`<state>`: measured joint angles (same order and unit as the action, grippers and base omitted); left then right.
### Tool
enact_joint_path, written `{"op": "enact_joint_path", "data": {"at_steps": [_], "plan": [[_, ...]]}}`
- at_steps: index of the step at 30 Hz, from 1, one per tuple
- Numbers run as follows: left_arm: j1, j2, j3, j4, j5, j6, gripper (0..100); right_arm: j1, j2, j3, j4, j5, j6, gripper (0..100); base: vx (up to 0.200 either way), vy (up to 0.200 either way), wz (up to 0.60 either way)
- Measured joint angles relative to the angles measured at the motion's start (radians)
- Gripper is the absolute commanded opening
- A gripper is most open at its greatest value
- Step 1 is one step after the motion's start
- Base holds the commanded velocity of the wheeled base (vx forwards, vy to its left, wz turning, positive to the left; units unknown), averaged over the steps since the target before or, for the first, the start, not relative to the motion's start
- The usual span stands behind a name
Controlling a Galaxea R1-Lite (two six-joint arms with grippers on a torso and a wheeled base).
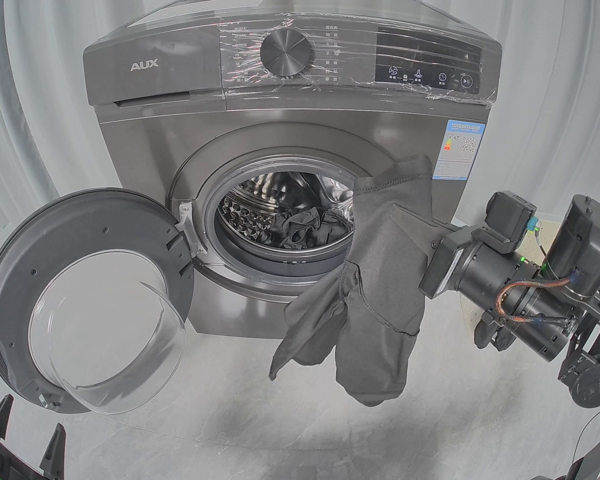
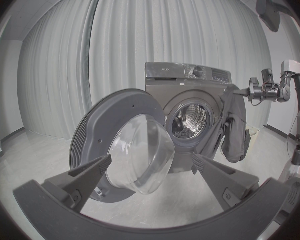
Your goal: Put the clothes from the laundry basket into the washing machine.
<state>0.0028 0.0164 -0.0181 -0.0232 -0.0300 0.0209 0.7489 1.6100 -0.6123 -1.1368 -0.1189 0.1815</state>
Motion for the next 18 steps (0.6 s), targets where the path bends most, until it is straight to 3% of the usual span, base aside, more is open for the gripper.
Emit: {"op": "enact_joint_path", "data": {"at_steps": [5,12,18], "plan": [[0.001,0.020,-0.084,-0.034,-0.054,-0.016,100,0.001,0.024,-0.014,0.000,-0.002,0.002,0,0.000,0.000,0.00],[0.011,0.201,-0.165,-0.073,-0.249,-0.008,100,0.003,0.083,-0.073,-0.003,-0.005,0.017,0,0.000,0.000,0.00],[0.006,0.399,-0.181,-0.195,-0.303,0.000,100,0.008,0.139,-0.132,-0.005,-0.005,0.031,0,0.000,0.000,0.00]]}}
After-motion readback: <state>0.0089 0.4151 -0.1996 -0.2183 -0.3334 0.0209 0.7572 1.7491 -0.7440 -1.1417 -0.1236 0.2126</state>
